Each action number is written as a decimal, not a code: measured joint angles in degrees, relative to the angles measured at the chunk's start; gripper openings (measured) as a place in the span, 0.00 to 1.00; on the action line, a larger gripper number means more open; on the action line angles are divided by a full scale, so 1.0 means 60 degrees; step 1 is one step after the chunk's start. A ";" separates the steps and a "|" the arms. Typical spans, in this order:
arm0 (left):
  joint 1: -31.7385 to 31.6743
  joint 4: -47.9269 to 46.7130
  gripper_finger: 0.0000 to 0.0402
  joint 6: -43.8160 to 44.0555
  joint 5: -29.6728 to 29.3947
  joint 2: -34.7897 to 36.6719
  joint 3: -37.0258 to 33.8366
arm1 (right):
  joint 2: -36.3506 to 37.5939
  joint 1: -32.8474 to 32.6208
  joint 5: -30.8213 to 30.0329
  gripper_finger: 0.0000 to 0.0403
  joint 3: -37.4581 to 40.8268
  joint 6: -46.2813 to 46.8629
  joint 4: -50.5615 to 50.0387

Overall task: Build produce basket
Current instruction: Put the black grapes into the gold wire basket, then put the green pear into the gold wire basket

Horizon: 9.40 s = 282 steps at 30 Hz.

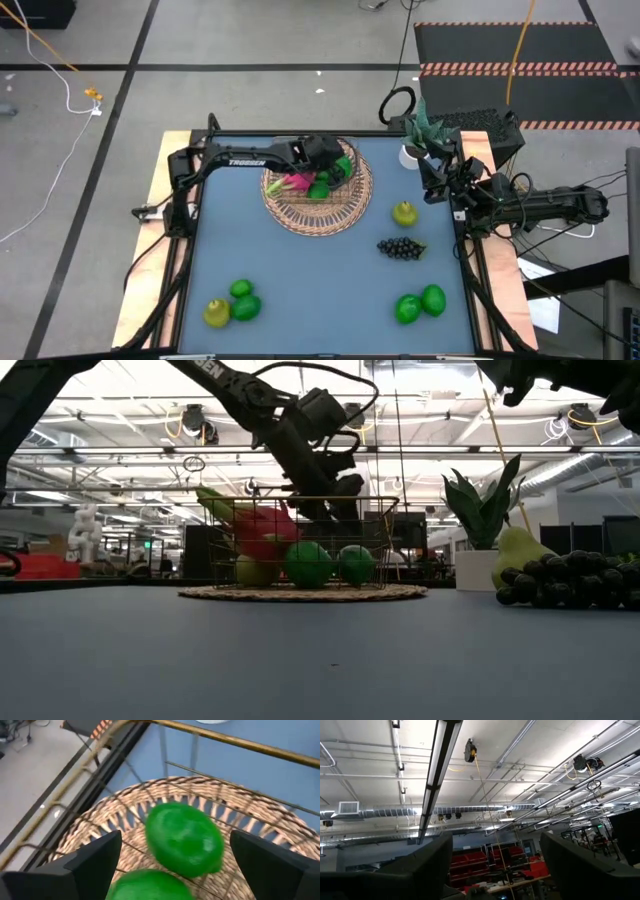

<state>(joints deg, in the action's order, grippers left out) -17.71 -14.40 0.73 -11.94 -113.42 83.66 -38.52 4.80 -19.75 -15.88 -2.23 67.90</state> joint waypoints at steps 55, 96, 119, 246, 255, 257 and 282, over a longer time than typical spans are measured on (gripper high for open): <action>0.5256 0.0004 0.64 -0.3948 0.0547 -0.0832 0.0576 | 0.0000 -0.0004 0.0095 0.74 -0.0648 0.0383 -0.1802; 0.3843 0.6468 0.66 -0.3278 0.2895 -0.5163 0.2657 | 0.0194 -0.0091 0.1337 0.74 -0.0655 0.2723 -0.4572; 0.4251 0.5082 0.08 -0.2817 0.2122 -0.4010 0.2670 | 0.0639 -0.0087 0.1333 0.74 -0.0651 0.2501 -0.4634; 0.1894 0.3153 0.41 -0.2061 0.2735 -0.4663 0.5324 | 0.1038 -0.0127 0.1319 0.74 -0.0648 0.2257 -0.4615; 0.1894 0.3174 0.29 -0.2274 0.2946 -0.4657 0.5308 | 0.1020 -0.0127 0.1315 0.74 -0.0648 0.2223 -0.4605; 0.1894 0.3172 0.29 -0.2291 0.3016 -0.4657 0.5308 | 0.1016 -0.0127 0.1315 0.74 -0.0648 0.2220 -0.4608; 0.1894 0.3859 0.15 -0.2086 0.3001 -0.5091 0.5300 | 0.1016 -0.0127 0.1308 0.74 -0.0648 0.2184 -0.4645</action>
<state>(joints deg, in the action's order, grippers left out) -6.35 8.75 -11.79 6.07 -143.96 115.46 -32.42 4.03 -11.90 -19.77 10.87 40.03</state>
